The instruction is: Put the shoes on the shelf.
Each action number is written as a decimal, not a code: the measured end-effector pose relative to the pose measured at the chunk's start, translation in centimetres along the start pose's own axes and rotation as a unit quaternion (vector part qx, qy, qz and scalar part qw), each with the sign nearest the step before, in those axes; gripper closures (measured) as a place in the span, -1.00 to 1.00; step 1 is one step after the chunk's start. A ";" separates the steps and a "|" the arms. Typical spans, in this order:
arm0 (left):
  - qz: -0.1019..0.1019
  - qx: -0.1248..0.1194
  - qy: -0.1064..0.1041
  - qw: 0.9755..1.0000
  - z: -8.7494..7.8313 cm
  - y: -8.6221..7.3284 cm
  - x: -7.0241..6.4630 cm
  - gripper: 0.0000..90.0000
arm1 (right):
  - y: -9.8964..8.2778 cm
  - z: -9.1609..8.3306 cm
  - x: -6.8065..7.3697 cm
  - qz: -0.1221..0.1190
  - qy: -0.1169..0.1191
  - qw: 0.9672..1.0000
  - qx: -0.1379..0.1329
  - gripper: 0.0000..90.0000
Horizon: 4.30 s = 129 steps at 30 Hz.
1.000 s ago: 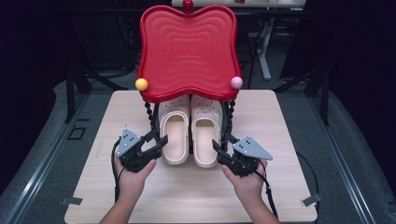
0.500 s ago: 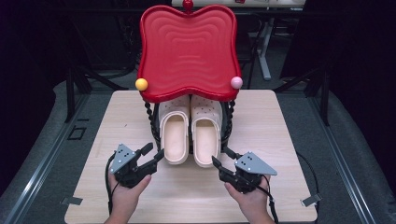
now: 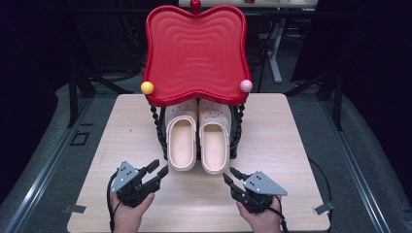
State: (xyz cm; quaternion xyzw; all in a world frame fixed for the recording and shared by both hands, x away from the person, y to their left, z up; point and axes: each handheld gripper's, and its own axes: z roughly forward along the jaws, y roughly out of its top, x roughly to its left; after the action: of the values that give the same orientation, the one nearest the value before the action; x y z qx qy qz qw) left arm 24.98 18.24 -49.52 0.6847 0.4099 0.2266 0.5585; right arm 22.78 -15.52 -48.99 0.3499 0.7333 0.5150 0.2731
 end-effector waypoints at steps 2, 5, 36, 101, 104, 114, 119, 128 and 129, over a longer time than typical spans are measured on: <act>0.002 0.004 -0.004 1.000 -0.2 -0.3 -0.1 0.40 | -0.2 -0.1 0.2 0.003 0.003 1.000 0.004 0.62; 0.011 0.012 -0.010 1.000 -0.3 -0.8 -0.4 0.51 | -0.6 -0.2 0.2 0.014 0.013 1.000 0.011 0.69; 0.017 0.067 -0.047 0.996 3.4 -2.8 -1.3 1.00 | -2.5 3.9 0.8 0.017 0.034 0.997 0.060 0.99; -0.015 0.052 -0.005 0.999 8.0 1.6 1.7 1.00 | 1.4 8.3 -3.0 0.039 -0.017 0.999 0.020 1.00; -0.017 0.049 -0.004 0.999 8.5 1.8 1.6 1.00 | 1.7 8.7 -3.2 0.039 -0.022 0.999 0.020 1.00; -0.025 0.048 0.001 0.999 10.0 1.7 1.5 1.00 | 2.0 9.8 -3.5 0.045 -0.028 0.998 0.018 0.99; -0.028 0.051 0.003 0.998 10.4 1.6 1.7 1.00 | 2.2 10.3 -3.5 0.042 -0.031 0.998 0.022 0.99; -0.027 0.050 0.001 0.998 11.1 1.6 1.6 1.00 | 2.2 11.2 -3.7 0.047 -0.031 0.998 0.027 0.97; -0.025 0.050 0.001 0.998 11.0 1.6 1.6 0.99 | 2.2 11.2 -3.7 0.049 -0.030 0.998 0.026 0.96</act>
State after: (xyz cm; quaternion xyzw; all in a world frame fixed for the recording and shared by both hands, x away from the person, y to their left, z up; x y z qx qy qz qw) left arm 34.84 13.13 -51.26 0.7014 0.4381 0.1922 0.5283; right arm 34.05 -11.60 -50.35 0.4077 0.7199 0.4976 0.2604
